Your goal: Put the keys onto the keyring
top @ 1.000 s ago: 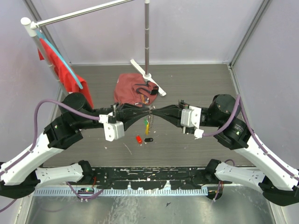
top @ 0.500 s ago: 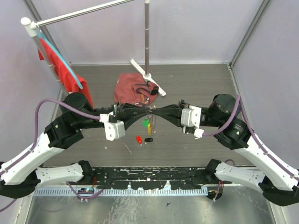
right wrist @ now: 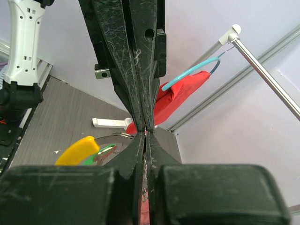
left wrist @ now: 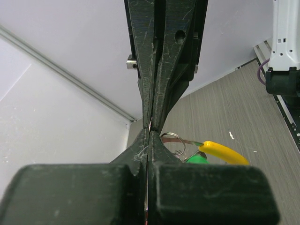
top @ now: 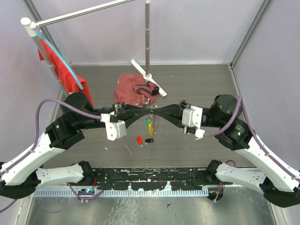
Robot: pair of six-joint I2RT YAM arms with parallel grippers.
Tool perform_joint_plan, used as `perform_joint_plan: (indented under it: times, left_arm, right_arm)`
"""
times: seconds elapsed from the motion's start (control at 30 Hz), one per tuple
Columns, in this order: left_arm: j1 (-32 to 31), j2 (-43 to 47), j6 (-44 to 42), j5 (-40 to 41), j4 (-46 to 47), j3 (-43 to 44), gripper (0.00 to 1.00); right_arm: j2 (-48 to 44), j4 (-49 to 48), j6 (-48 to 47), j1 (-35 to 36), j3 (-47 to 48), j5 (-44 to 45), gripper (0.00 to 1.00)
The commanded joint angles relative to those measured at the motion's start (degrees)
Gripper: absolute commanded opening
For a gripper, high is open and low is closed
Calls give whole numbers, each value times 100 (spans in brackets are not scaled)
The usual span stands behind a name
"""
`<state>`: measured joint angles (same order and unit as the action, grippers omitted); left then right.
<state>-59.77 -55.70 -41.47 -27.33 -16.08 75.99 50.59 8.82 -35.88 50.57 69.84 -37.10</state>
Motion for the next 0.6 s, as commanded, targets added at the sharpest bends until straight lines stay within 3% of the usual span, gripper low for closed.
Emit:
perform_joint_plan:
  times: [0.0,0.3,0.57]
  left_arm:
    - [-15,-14,60,29,206,17,0]
    - [-18,95,129,-35,316,-26,0]
    - [-17,147,100,-37,324,-56,0]
  right_arm:
    - [-84,-332,24,37,182,18,13]
    - [-83,-295,12,41,163,84,25]
    - [-123,-113,-104,41,194,259,26]
